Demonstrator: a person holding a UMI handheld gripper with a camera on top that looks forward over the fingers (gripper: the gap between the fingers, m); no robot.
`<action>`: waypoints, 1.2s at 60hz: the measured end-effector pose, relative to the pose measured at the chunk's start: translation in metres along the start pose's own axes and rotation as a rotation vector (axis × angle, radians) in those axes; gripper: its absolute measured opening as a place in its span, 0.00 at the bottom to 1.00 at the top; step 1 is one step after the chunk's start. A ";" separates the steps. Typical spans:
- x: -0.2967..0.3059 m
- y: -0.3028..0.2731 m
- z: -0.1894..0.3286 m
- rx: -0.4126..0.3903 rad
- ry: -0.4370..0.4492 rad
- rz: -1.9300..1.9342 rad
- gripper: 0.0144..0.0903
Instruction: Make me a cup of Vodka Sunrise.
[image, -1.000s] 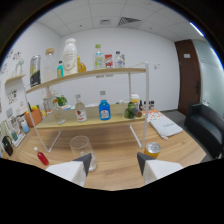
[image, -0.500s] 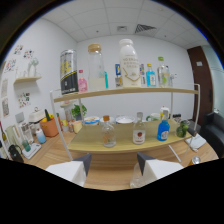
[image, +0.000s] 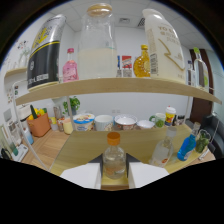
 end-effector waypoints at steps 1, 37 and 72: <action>0.001 0.000 0.000 0.001 0.004 -0.002 0.29; -0.021 0.000 -0.108 0.075 -0.095 -0.005 0.27; -0.015 0.149 -0.046 -0.136 -0.014 0.053 0.27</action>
